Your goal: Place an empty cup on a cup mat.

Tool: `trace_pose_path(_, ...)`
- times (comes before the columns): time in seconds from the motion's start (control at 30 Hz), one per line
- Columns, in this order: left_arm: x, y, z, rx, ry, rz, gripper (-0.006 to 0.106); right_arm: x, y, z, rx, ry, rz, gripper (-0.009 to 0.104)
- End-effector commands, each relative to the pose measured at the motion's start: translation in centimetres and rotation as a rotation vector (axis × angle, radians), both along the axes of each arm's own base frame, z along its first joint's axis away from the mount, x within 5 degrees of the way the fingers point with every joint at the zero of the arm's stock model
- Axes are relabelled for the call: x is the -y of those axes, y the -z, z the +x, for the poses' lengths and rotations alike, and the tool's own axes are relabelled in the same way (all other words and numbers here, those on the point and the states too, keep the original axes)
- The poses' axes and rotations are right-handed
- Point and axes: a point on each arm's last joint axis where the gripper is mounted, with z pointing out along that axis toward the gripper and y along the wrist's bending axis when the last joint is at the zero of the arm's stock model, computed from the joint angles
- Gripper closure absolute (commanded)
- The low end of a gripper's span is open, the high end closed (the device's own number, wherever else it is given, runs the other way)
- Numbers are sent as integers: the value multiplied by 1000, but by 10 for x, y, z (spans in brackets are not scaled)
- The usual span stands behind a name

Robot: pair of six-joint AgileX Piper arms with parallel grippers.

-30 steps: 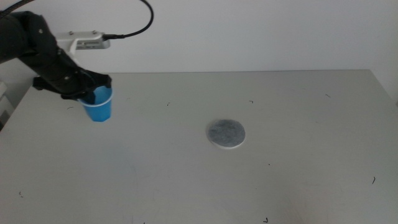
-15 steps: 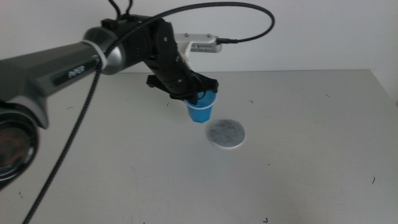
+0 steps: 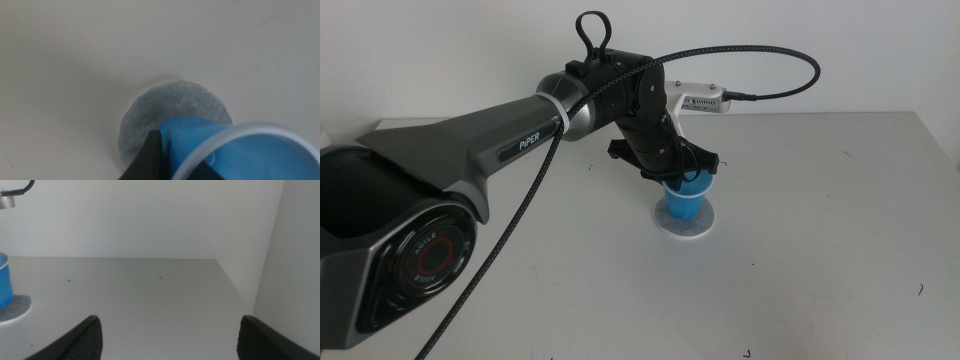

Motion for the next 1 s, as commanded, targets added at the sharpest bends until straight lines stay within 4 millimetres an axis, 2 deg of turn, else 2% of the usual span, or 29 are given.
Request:
trace_pose_path(0.0, 1, -40, -3, 70, -13, -78, 101, 0, -12, -2, 108, -4, -23, 1)
trace_pose_path(0.27, 6, -24, 1, 43, -21, -94, 98, 0, -12, -2, 108, -4, -23, 1)
trace_pose_path(0.4, 6, -23, 1, 52, -13, -90, 89, 0, -12, -2, 108, -4, -23, 1)
trace_pose_path(0.5, 6, -24, 1, 59, 4, -85, 71, 0, -12, -2, 108, -4, -23, 1)
trace_pose_path(0.73, 6, -28, 1, 74, 12, -94, 9, 0, -12, -2, 108, -4, -23, 1)
trace_pose_path(0.8, 5, -34, 0, 89, 27, -96, -5, 0, -12, -2, 108, -4, -23, 1)
trace_pose_path(0.97, 2, -60, -6, 134, 46, -127, -5, 0, -12, -2, 108, -4, -23, 1)
